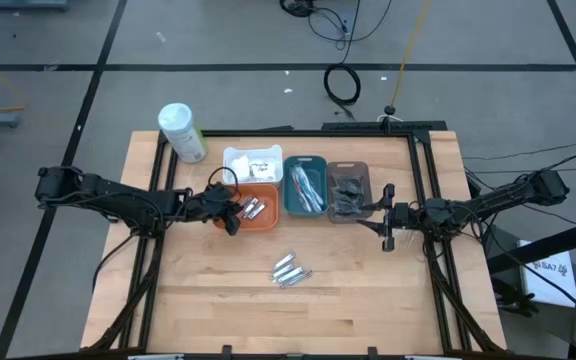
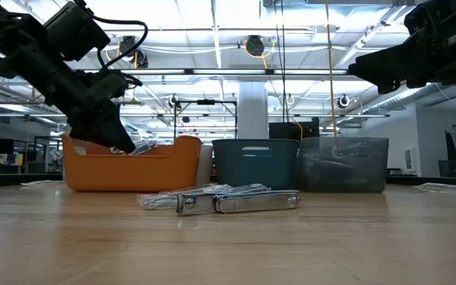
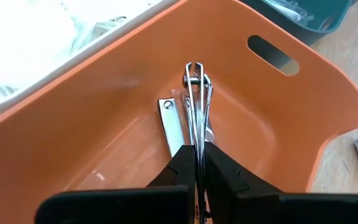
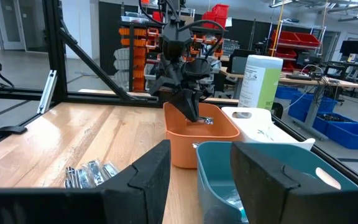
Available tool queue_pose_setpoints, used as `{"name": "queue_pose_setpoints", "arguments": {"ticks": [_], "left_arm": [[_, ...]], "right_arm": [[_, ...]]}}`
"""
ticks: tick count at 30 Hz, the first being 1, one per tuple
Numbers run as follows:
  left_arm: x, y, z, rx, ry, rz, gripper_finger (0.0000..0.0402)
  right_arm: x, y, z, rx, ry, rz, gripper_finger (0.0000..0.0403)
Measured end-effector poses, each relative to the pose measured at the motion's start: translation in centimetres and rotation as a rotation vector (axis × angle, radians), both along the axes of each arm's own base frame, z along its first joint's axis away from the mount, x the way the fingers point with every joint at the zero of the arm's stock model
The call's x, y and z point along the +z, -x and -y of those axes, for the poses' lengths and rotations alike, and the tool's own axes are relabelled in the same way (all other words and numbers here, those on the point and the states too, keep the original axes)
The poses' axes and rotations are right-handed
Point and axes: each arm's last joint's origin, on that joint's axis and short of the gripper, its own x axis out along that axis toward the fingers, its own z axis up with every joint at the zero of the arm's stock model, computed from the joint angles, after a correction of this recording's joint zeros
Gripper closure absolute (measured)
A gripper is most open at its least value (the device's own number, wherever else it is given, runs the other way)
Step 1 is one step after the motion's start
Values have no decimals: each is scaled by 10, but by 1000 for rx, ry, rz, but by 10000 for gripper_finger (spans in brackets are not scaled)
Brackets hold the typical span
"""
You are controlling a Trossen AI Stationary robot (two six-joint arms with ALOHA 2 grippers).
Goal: Pick & Place Travel size toiletries
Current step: Put the nail cutter into the orange bin
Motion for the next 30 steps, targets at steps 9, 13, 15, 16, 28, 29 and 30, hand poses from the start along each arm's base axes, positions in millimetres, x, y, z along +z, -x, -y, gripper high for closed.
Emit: {"name": "queue_pose_setpoints", "arguments": {"ticks": [9, 13, 15, 16, 28, 29, 30], "left_arm": [[0, 0, 0, 28, 32, 14, 327], [1, -1, 0, 28, 32, 27, 290], [3, -3, 0, 23, 34, 56, 275], [5, -4, 1, 3, 44, 77, 269], [65, -32, 49, -492, 16, 364, 275], [72, -35, 56, -508, 2, 355, 277], [79, -38, 62, -515, -15, 339, 279]], "right_arm": [[0, 0, 0, 0, 0, 0, 248], [0, 0, 0, 0, 0, 0, 248], [0, 0, 0, 0, 0, 0, 248], [0, 0, 0, 0, 0, 0, 248], [0, 0, 0, 0, 0, 0, 248], [0, 0, 0, 0, 0, 0, 248], [0, 0, 0, 0, 0, 0, 248]]}}
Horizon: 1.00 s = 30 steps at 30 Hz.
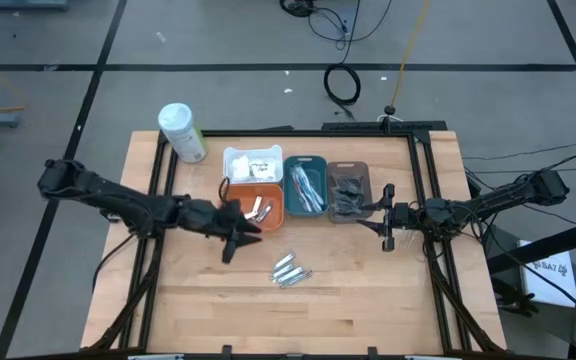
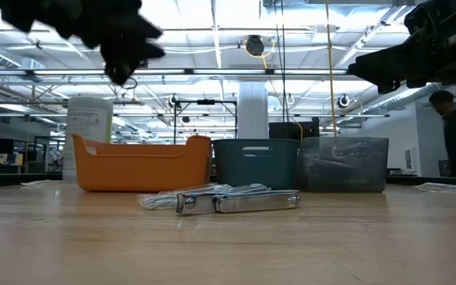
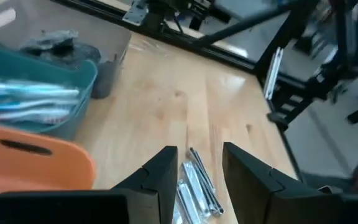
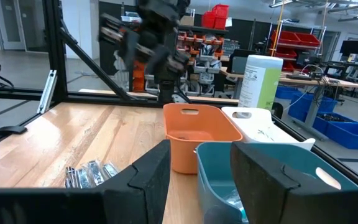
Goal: Pick & Place Travel size toiletries
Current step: Put the nail cutter into the orange bin
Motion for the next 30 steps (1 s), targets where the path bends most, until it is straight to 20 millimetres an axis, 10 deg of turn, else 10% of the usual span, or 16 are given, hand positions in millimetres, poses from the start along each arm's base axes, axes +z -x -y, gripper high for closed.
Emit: {"name": "queue_pose_setpoints", "arguments": {"ticks": [11, 19, 30], "left_arm": [[31, -49, 71, 47, -233, -207, 282], [-19, -97, 99, 42, -282, -362, 282], [-80, -118, 81, 196, -209, -539, 282]], "right_arm": [[0, 0, 0, 0, 0, 0, 248], [0, 0, 0, 1, 0, 0, 248], [0, 0, 0, 0, 0, -1, 248]]}}
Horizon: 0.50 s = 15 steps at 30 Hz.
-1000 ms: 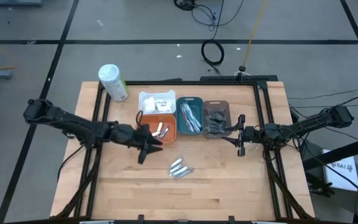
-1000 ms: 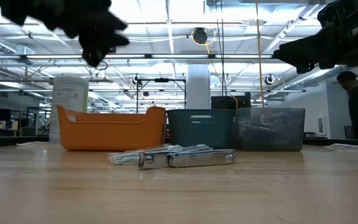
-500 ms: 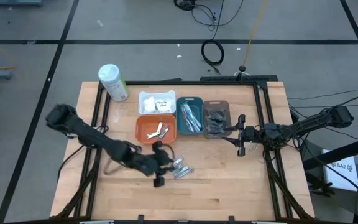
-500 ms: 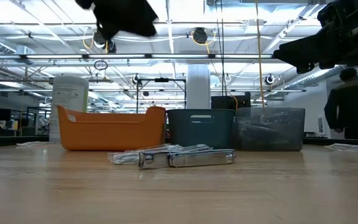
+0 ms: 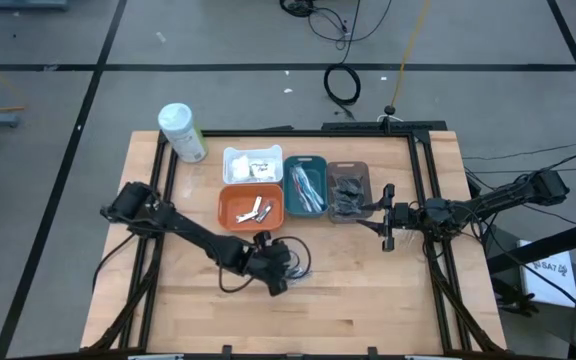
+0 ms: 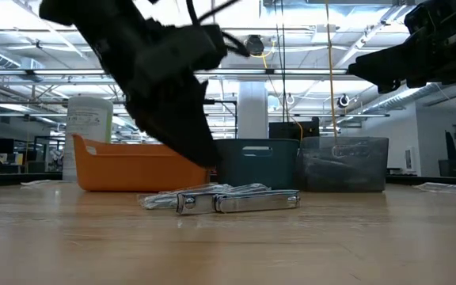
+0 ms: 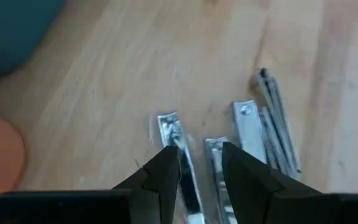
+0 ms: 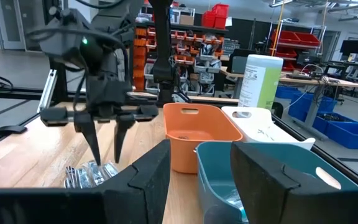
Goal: Pick & Place Travel size toiletries
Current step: Put the nail cutter into the orange bin
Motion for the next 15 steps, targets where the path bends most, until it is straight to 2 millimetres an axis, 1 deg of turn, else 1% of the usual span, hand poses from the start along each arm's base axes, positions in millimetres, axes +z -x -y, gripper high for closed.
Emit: {"name": "queue_pose_setpoints", "arguments": {"ticks": [4, 15], "left_arm": [[-8, -3, -6, 41, 18, -18, 282], [-10, 0, -9, 43, 8, -47, 282]], "right_arm": [[0, 0, 0, 0, 0, 1, 248], [0, 0, 0, 0, 0, 1, 248]]}}
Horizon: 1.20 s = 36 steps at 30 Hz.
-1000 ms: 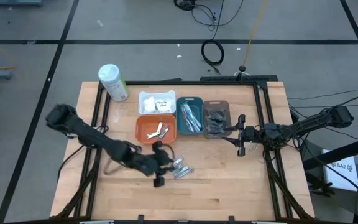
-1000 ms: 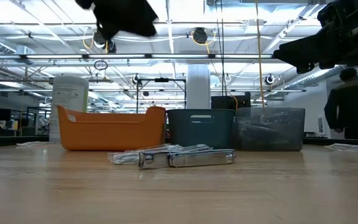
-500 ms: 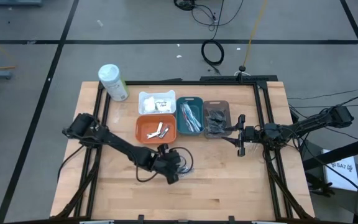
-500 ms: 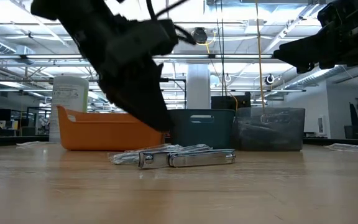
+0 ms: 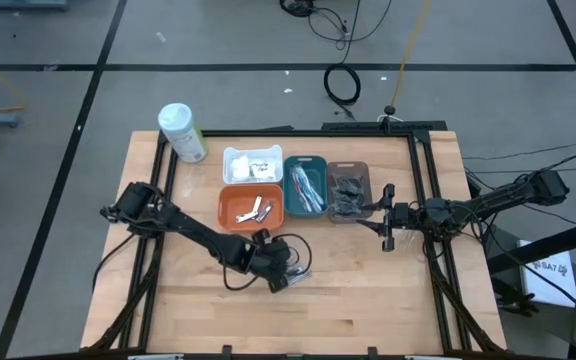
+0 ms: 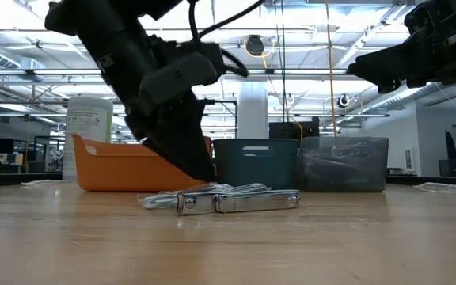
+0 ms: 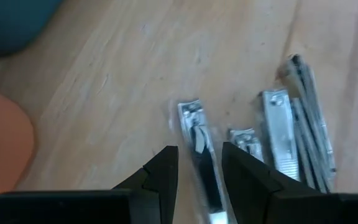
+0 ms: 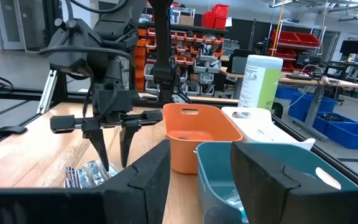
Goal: Pick & Place Travel size toiletries
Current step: Put the nail cutter into the orange bin
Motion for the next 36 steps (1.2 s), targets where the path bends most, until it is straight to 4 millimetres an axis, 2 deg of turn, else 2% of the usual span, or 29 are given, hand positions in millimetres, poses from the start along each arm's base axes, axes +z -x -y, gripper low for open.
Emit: {"name": "queue_pose_setpoints", "arguments": {"ticks": [12, 22, 33, 36], "left_arm": [[-4, 4, 2, 10, -1, -10, 282], [-30, 1, 6, 26, -10, -52, 282], [-31, 1, 6, 9, -16, -59, 283], [-31, 1, 6, 2, -10, -62, 303]], "right_arm": [[0, 0, 0, 0, 0, 0, 248], [0, 0, 0, 0, 0, 0, 248], [0, 0, 0, 0, 0, 0, 248], [0, 0, 0, 0, 0, 0, 248]]}}
